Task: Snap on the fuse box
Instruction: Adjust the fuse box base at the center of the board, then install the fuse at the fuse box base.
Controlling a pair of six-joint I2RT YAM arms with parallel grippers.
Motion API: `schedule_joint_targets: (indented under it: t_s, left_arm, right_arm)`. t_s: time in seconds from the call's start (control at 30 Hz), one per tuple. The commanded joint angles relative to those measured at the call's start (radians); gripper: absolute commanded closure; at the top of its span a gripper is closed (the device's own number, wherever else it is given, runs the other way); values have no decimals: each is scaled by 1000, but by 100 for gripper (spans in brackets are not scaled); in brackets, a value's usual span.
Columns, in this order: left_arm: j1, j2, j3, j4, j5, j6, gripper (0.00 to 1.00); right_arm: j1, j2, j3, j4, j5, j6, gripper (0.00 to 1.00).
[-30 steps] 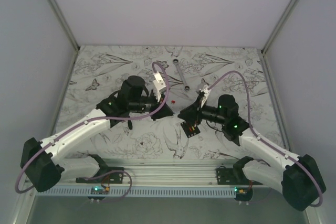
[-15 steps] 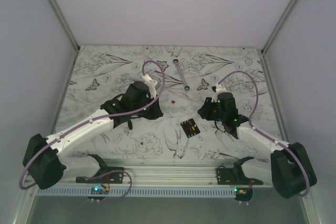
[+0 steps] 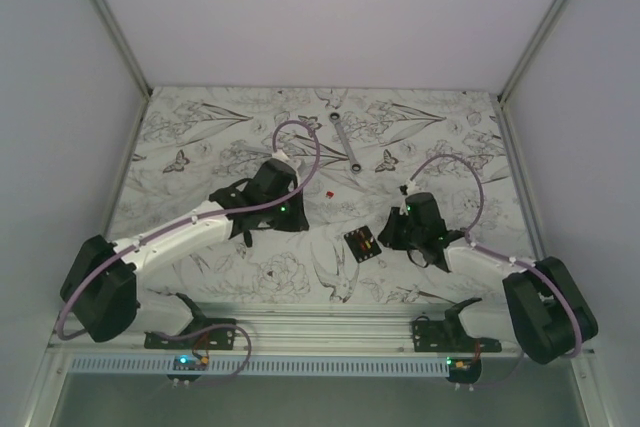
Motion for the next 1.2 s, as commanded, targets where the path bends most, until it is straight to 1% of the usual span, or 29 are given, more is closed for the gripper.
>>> schedule_joint_targets:
  t_s: [0.0, 0.27, 0.53, 0.63, 0.8, 0.97, 1.07, 1.17]
  left_arm:
    - [-10, 33, 19, -23, -3, -42, 100]
    - [-48, 75, 51, -24, -31, -53, 100]
    - [-82, 154, 113, -37, -36, -43, 100]
    - [-96, 200, 155, -53, -33, -24, 100]
    - [-120, 306, 259, -114, -34, 18, 100]
    - [-152, 401, 357, -170, -57, 62, 100]
    - [-165, 442, 399, -193, -73, 78, 100]
    - [-178, 481, 438, -216, -102, 93, 100]
  right_arm:
    - [52, -10, -47, 39, -19, 75, 77]
    - [173, -22, -78, 96, 12, 168, 79]
    - [215, -69, -81, 90, 53, 192, 79]
    - [214, -134, -85, 49, 104, 180, 78]
    - [213, -268, -85, -80, 279, 140, 74]
    - [210, -348, -95, -145, 393, 129, 63]
    - [210, -395, -111, -164, 460, 161, 56]
    - [210, -464, -127, -170, 498, 177, 42]
